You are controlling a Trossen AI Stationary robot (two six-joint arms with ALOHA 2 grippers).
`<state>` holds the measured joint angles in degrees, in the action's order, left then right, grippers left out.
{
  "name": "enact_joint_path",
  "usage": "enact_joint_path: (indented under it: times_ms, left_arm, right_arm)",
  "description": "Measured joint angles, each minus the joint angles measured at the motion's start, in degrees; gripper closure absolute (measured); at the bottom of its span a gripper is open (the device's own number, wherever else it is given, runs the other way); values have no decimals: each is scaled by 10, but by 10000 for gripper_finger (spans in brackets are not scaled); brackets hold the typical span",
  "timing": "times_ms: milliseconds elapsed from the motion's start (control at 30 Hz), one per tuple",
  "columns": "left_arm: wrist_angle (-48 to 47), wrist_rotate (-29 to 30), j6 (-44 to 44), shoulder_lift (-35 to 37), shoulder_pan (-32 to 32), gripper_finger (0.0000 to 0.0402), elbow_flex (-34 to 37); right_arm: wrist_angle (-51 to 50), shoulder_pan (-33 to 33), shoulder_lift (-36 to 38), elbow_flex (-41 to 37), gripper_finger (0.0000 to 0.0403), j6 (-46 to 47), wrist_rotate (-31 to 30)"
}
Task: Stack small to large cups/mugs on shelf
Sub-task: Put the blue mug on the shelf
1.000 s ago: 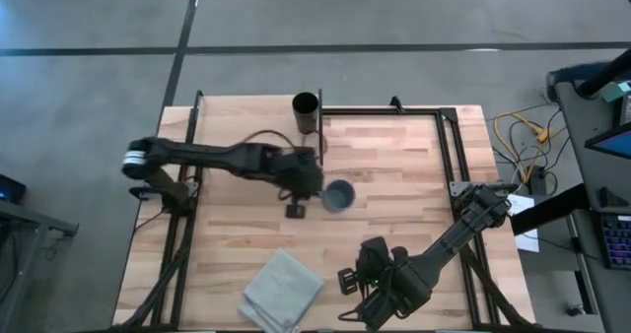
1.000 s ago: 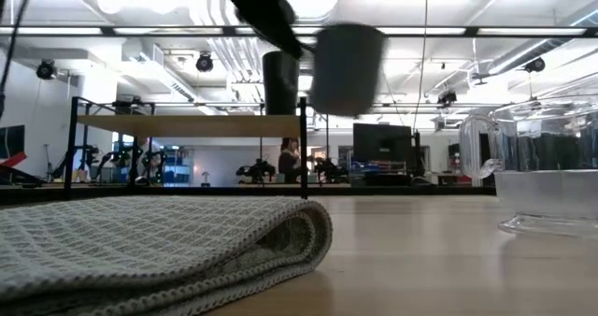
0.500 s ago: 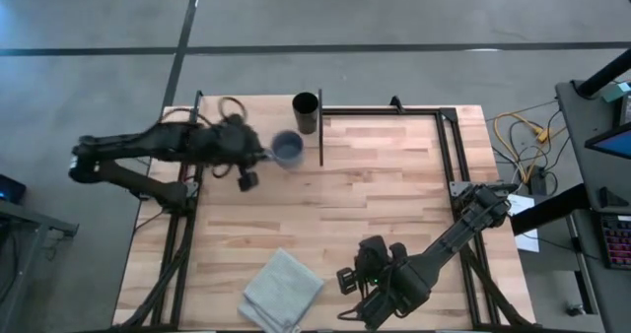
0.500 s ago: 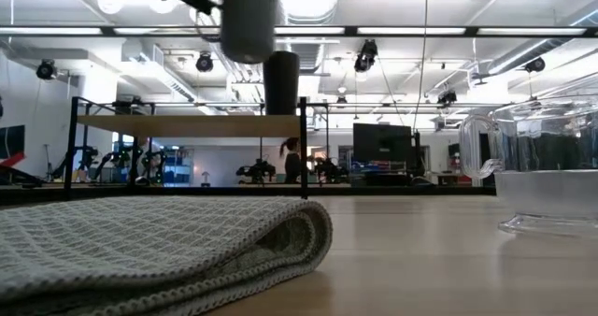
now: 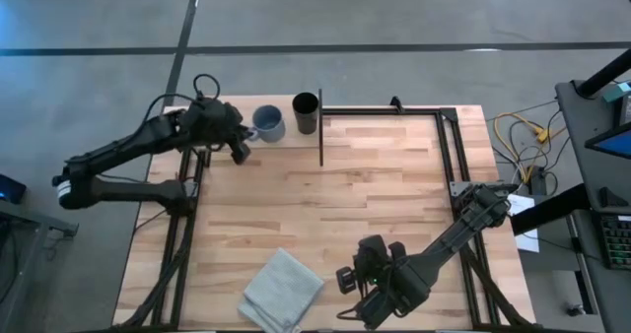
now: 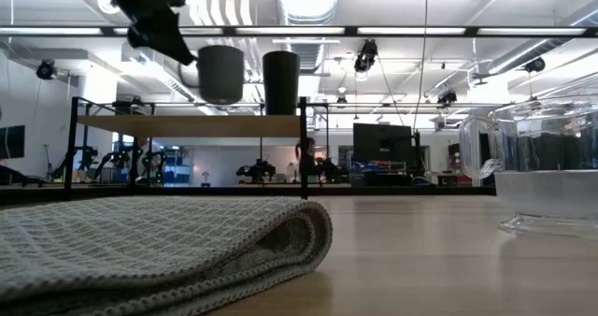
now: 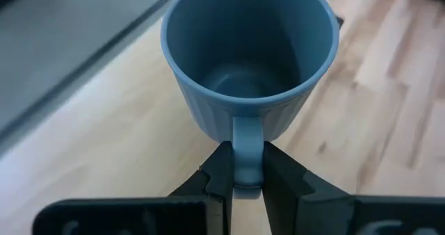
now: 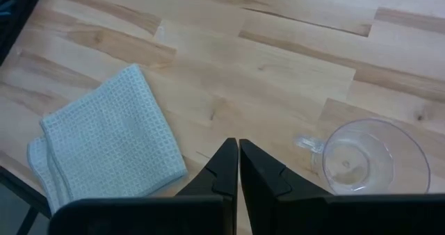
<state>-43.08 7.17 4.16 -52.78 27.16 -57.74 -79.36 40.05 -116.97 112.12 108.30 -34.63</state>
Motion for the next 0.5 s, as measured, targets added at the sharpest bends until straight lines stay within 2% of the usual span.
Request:
enact_joint_path:
  times_ms: [33, 233, 500]
  left_arm:
    - [13, -14, 0, -2, 12, 370, 9]
    - [20, -6, -8, -10, 60, 370, 22]
    - [4, -9, -18, -10, 74, 370, 22]
  right_arm:
    - [2, -1, 0, 0, 394, 0, 0]
    - [9, -1, 0, 0, 394, 11, 0]
    - [9, -1, 0, 0, 394, 16, 0]
